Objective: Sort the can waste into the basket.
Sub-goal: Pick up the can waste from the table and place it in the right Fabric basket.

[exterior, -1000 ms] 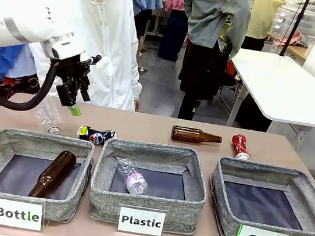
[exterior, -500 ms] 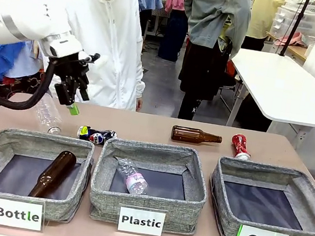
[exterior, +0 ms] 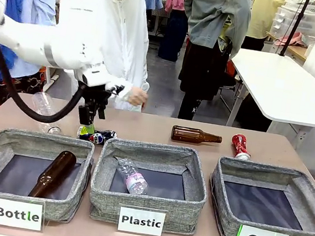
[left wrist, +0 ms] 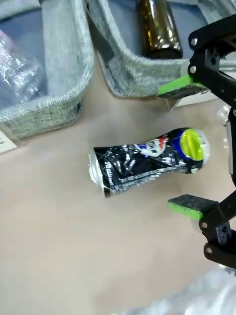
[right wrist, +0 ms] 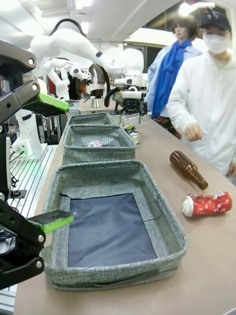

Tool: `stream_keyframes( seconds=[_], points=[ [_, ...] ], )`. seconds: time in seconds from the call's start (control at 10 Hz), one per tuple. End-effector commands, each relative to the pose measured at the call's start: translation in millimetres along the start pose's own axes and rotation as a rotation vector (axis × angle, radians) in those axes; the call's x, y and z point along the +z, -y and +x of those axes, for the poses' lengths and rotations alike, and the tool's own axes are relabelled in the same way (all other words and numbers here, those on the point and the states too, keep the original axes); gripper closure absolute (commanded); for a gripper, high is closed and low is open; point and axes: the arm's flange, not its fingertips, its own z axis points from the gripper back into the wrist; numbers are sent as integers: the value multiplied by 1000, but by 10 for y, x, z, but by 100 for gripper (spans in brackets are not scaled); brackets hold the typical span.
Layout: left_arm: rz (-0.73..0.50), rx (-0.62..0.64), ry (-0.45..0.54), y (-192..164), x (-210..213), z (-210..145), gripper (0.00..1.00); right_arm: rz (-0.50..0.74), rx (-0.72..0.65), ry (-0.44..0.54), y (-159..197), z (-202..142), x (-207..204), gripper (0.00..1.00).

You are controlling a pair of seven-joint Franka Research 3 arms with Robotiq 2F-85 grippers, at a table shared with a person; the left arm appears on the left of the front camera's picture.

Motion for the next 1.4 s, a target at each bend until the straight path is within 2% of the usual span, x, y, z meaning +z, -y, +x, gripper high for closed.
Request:
stream_keyframes(
  seconds=[0.0,0.1,0.3,0.4,0.6,0.8,0.9,1.0,1.2,1.3],
  points=[
    [-15,42,-37,-98,15,-38,0,29,25,17,11,27,-7,0],
    [35,1,74,171,299,-256,0,29,25,17,11,27,-7,0],
    [242,18,268,905,965,-872,0,29,25,17,11,27,-7,0],
    [314,41,336,1341,1123,-1176,0,29,25,17,11,27,-7,0],
    [386,129,439,2048,1072,-1703,0,29,25,17,11,27,-7,0],
    [492,321,597,2692,820,-2326,0,29,25,17,11,27,-7,0],
    [531,426,654,2914,669,-2495,0,29,25,17,11,27,-7,0],
    [550,447,697,3060,528,-2586,0,29,25,17,11,27,-7,0],
    [569,445,743,3103,389,-2666,0,29,25,17,11,27,-7,0],
    [563,422,735,3037,439,-2648,0,29,25,17,11,27,-7,0]
  ],
)
